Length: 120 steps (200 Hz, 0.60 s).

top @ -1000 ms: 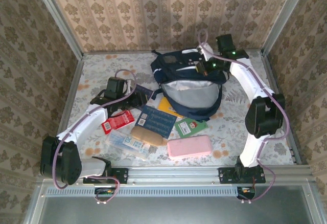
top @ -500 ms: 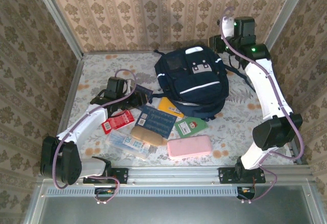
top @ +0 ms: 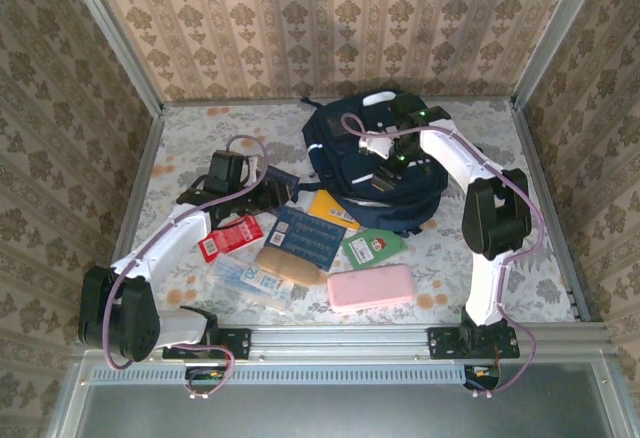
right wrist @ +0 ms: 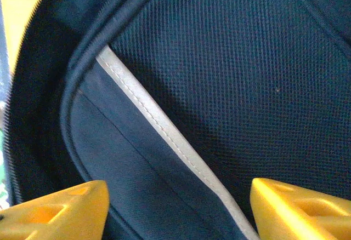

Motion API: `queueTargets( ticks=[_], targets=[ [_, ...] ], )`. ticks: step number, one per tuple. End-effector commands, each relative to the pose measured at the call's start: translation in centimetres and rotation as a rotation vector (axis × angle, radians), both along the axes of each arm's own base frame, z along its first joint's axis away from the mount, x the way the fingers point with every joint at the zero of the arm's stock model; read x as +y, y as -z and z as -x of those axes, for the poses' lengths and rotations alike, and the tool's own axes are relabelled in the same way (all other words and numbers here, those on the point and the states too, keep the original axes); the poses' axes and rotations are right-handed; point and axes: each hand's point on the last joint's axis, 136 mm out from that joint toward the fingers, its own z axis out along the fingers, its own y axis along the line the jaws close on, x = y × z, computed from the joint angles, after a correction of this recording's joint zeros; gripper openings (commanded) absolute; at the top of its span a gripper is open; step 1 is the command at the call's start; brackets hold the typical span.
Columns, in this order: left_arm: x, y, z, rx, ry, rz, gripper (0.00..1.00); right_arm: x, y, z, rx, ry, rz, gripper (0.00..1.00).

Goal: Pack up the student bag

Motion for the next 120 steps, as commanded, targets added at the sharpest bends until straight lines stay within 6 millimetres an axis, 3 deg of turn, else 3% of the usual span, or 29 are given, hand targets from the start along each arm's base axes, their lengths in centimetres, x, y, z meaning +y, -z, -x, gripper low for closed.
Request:
queueTargets(
  ticks=[1,41,59,68,88,120],
  targets=[
    [-0.3,-0.5,0.5,-0.007,0.033,0.015,0.49,-1.0,1.2,1.3,0.067,-0.12,0.076,0.74],
    [-0.6,0.6,0.2,0.018,0.023,0.029,0.49,-2.1,4.8,-0.2,0.02,-0.144,0.218,0.73],
    [-1.0,0.9,0.0,0.035,0.027,0.046,0.48,-2.2,5.9,-0.8,0.004,-0.153,0.262,0.65],
    [-1.1,0.8,-0.1,0.036,0.031,0.048,0.48,-1.8,6.2,-0.9,0.001,-0.153,0.258,0.52],
    [-1.1,0.6,-0.3,0.024,0.032,0.043,0.48,-1.1,6.7,-0.4,0.005,-0.19,0.276,0.0],
    [-0.9,0.4,-0.1,0.012,0.036,0.036,0.47,-0.4,4.7,-1.0,-0.051,-0.176,0.255,0.0]
  ],
)
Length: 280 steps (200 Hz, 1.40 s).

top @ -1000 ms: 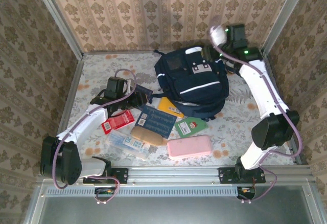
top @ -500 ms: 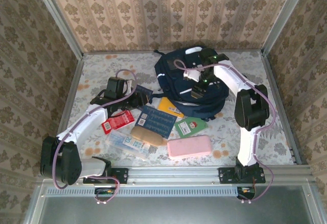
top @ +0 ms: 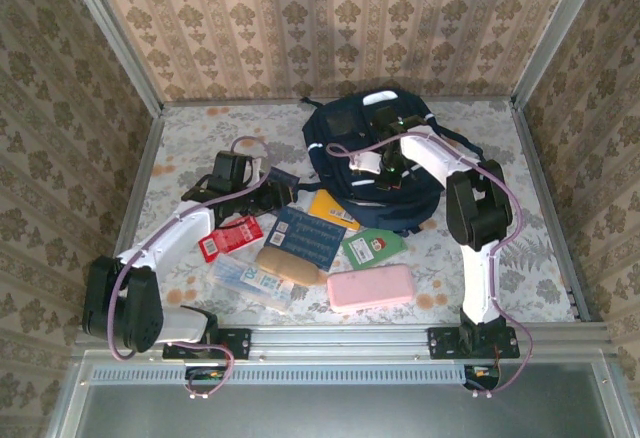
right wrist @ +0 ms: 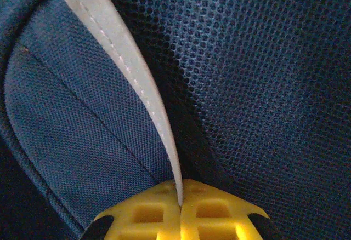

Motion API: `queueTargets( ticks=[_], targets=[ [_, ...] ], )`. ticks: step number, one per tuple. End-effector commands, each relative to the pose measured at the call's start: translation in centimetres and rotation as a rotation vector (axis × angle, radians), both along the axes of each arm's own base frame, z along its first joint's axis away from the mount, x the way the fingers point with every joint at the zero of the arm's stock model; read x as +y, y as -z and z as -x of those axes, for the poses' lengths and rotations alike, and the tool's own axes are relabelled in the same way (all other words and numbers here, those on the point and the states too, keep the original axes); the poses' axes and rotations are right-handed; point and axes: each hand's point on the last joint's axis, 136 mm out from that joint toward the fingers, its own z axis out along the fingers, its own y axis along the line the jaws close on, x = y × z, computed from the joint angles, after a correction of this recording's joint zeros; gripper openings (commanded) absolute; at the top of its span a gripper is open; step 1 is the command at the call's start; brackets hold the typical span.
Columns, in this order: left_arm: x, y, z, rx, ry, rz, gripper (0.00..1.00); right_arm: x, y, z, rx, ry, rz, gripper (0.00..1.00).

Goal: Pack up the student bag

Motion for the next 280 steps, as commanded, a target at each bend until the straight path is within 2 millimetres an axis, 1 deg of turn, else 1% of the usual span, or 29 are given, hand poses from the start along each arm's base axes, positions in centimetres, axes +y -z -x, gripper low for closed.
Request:
queueTargets(
  ticks=[1,13,34,43,46,56,69,88,111,122,125,149,164,176,186,203,228,238,244,252,263,275,280],
  targets=[
    [-0.3,-0.8,0.0,-0.023,0.015,0.016,0.47,0.1,-0.7,-0.8,-0.053,-0.003,0.008,0.0],
    [-0.2,-1.0,0.1,-0.029,0.016,0.017,0.47,0.5,-3.0,-1.5,-0.106,0.041,-0.057,0.0],
    [-0.1,-1.4,0.0,-0.044,0.012,0.02,0.47,0.7,-8.3,-2.9,-0.226,0.125,-0.199,0.0],
    [0.0,-1.6,0.0,-0.052,0.01,0.022,0.47,0.7,-10.3,-3.2,-0.271,0.162,-0.267,0.0],
    [-0.1,-1.8,-0.1,-0.056,0.009,0.023,0.47,0.6,-11.3,-3.3,-0.291,0.176,-0.297,0.0],
    [0.0,-2.0,-0.1,-0.064,0.007,0.025,0.47,0.6,-13.1,-3.5,-0.326,0.201,-0.357,0.0],
    [0.0,-2.3,-0.1,-0.072,0.003,0.028,0.47,0.3,-14.9,-3.7,-0.36,0.257,-0.424,0.0],
    [0.1,-2.7,-0.1,-0.082,-0.005,0.031,0.47,0.6,-16.6,-3.6,-0.378,0.314,-0.509,0.0],
    [0.5,-3.3,0.0,-0.102,-0.014,0.021,0.47,1.1,-19.0,-4.7,-0.397,0.484,-0.628,0.0],
    [0.7,-3.8,0.1,-0.117,-0.02,0.011,0.47,0.2,-20.9,-6.2,-0.437,0.646,-0.651,0.0],
    [0.8,-3.9,0.1,-0.121,-0.023,0.006,0.47,0.0,-21.1,-6.4,-0.435,0.679,-0.651,0.0],
    [1.5,-5.3,0.0,-0.161,-0.039,-0.023,0.47,-2.1,-24.4,-7.8,-0.463,0.844,-0.679,0.0],
    [1.8,-6.0,0.0,-0.181,-0.044,-0.033,0.47,-4.4,-26.9,-8.7,-0.533,0.953,-0.691,0.0],
    [2.0,-6.3,0.0,-0.189,-0.05,-0.04,0.48,-6.7,-29.1,-8.9,-0.596,1.041,-0.699,0.0],
    [2.1,-6.3,0.1,-0.192,-0.054,-0.043,0.48,-8.4,-30.6,-8.6,-0.637,1.081,-0.693,0.0],
    [2.3,-6.3,0.1,-0.197,-0.059,-0.05,0.48,-11.0,-32.9,-8.0,-0.764,1.12,-0.612,0.0],
    [2.5,-6.2,-0.1,-0.202,-0.069,-0.062,0.49,-12.3,-35.1,-6.8,-0.847,1.109,-0.559,0.0],
    [2.5,-6.2,-0.3,-0.201,-0.072,-0.061,0.49,-12.2,-35.8,-6.3,-0.848,1.104,-0.571,0.0],
    [2.5,-6.2,-0.3,-0.199,-0.072,-0.06,0.49,-11.8,-36.0,-6.0,-0.838,1.091,-0.582,0.0],
    [2.5,-6.3,-0.4,-0.201,-0.073,-0.058,0.49,-10.5,-36.0,-5.7,-0.802,1.042,-0.606,0.0],
    [2.4,-6.4,-0.6,-0.2,-0.073,-0.054,0.49,-9.5,-36.0,-5.3,-0.798,1.012,-0.587,0.0],
    [2.3,-6.6,-0.7,-0.198,-0.073,-0.053,0.5,-8.4,-35.6,-4.9,-0.786,0.996,-0.562,0.0],
    [2.3,-6.7,-0.7,-0.198,-0.074,-0.051,0.5,-7.8,-35.1,-4.8,-0.769,0.993,-0.551,0.0]
  ],
)
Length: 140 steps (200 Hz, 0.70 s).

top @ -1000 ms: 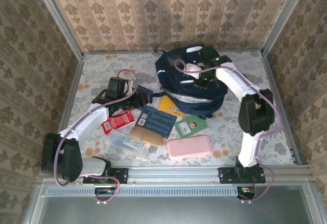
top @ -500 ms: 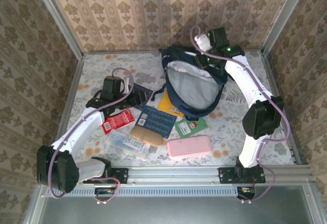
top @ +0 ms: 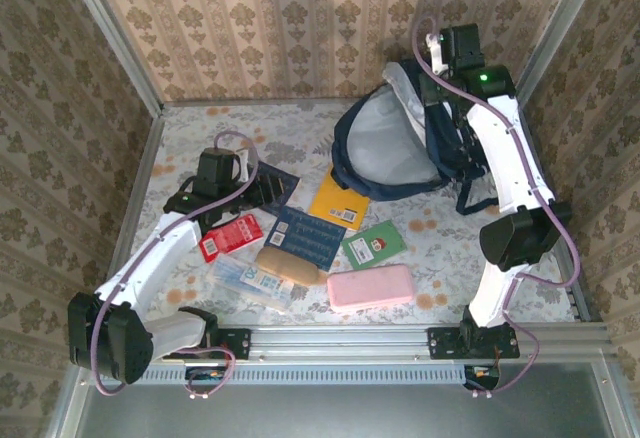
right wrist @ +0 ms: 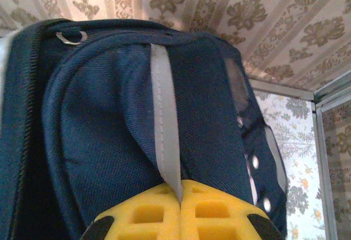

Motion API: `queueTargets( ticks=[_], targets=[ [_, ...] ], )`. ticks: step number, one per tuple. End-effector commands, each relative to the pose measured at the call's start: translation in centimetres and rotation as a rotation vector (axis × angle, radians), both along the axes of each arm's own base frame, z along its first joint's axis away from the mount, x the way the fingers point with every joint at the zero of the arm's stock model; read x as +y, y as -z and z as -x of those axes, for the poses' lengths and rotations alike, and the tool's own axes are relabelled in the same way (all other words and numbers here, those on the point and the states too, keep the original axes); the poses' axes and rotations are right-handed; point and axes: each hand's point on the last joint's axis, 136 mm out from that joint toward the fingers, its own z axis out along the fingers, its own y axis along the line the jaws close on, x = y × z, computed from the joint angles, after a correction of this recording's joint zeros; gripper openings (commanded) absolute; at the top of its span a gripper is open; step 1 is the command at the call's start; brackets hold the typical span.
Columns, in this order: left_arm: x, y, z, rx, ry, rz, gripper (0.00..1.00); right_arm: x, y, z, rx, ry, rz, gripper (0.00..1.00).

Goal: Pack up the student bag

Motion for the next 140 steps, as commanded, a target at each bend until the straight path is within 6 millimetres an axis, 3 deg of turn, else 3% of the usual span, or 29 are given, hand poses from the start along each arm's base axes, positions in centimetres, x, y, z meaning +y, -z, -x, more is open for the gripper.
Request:
queueTargets(
  ticks=[1,19,40,64,98,105,122,140],
  targets=[
    [0.1,-1.5,-0.7,-0.029,-0.005,-0.002,0.5,2.3,-7.3,2.2,-0.179,-0.036,0.002,0.0],
    [0.0,-1.7,-0.7,-0.019,-0.004,0.005,0.5,3.4,-4.7,2.4,-0.094,-0.005,-0.037,0.0],
    [0.3,-1.3,-0.1,0.028,-0.02,0.004,0.52,4.8,0.8,2.7,0.084,0.015,-0.127,0.0],
    [2.3,0.4,1.3,0.155,-0.128,-0.038,0.56,6.0,5.6,3.0,0.156,0.016,-0.198,0.0],
    [4.5,3.0,4.6,0.348,-0.227,-0.109,0.59,6.2,6.8,3.7,0.08,0.007,-0.262,0.0],
    [4.5,3.2,5.1,0.358,-0.228,-0.104,0.6,6.6,7.1,3.8,0.075,-0.01,-0.277,0.0],
    [4.5,3.6,5.8,0.358,-0.235,-0.096,0.76,7.3,8.0,4.2,0.086,-0.041,-0.316,0.0],
    [3.3,3.5,5.5,0.357,-0.196,-0.047,0.79,8.4,9.1,4.4,0.108,-0.086,-0.353,0.0]
  ],
)
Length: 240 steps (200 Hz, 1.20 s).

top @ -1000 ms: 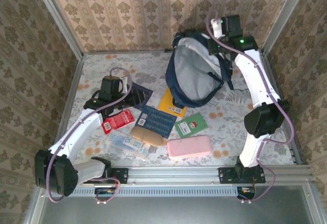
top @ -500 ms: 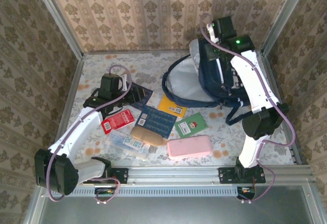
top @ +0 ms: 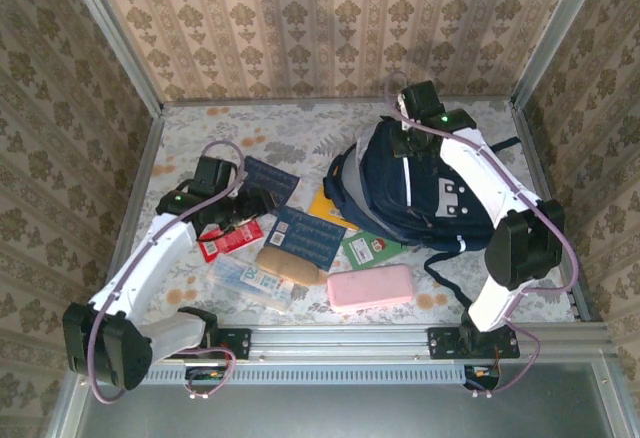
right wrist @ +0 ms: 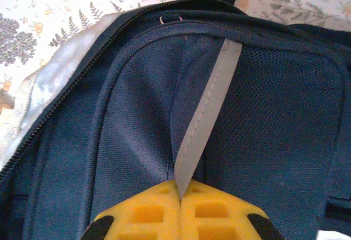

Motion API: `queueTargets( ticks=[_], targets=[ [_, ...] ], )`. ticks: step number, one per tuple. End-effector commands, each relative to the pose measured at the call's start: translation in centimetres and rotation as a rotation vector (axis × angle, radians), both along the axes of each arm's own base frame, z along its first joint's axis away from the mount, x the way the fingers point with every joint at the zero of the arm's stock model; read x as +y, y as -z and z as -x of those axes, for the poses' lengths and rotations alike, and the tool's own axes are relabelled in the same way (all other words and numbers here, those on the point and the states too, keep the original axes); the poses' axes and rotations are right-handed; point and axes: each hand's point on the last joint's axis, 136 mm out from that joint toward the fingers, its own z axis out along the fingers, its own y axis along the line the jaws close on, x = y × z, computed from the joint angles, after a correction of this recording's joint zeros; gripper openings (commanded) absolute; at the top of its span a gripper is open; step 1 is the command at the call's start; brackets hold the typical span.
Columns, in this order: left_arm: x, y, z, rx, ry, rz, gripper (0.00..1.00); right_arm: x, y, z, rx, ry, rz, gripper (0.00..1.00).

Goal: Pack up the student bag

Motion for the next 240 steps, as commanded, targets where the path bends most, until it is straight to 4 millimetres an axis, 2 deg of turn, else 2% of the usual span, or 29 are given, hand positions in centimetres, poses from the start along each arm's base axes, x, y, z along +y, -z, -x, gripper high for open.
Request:
queueTargets(
  ticks=[1,38,64,67,75,103,115,139,171,206,240],
  targets=[
    [-0.6,0.4,0.9,0.043,-0.004,0.039,0.79,1.9,-4.2,-1.1,-0.161,-0.041,-0.139,0.0],
    [-4.7,-1.9,-1.9,-0.071,0.135,0.117,0.79,4.7,-2.2,-0.7,-0.132,-0.168,-0.274,0.0],
    [-9.1,-4.3,-4.4,-0.131,0.279,0.203,0.79,6.5,-1.3,-0.1,-0.071,-0.237,-0.363,0.0],
    [-10.4,-4.6,-4.1,-0.141,0.324,0.22,0.79,6.8,-1.4,0.1,-0.067,-0.246,-0.376,0.0],
    [-12.2,-5.5,-4.4,-0.171,0.382,0.257,0.79,7.2,-1.3,0.3,-0.055,-0.259,-0.402,0.0],
    [-16.5,-5.6,-6.5,-0.194,0.472,0.333,0.79,7.6,-0.9,0.9,-0.022,-0.247,-0.455,0.0],
    [-17.8,-5.4,-7.5,-0.181,0.489,0.36,0.79,7.6,-0.7,1.1,-0.013,-0.235,-0.47,0.0],
    [-20.1,-5.0,-8.2,-0.155,0.55,0.413,0.78,7.8,-0.5,1.3,0.004,-0.219,-0.518,0.0],
    [-20.5,-3.7,-8.4,-0.152,0.577,0.328,0.75,7.8,-0.1,1.2,0.022,-0.206,-0.528,0.0],
    [-18.3,-1.5,-10.1,-0.174,0.55,0.017,0.7,8.2,-1.0,1.3,0.009,-0.216,-0.554,0.0],
    [-18.8,-0.8,-11.7,-0.205,0.589,-0.124,0.62,8.7,-1.3,1.6,0.01,-0.23,-0.559,0.0]
  ],
)
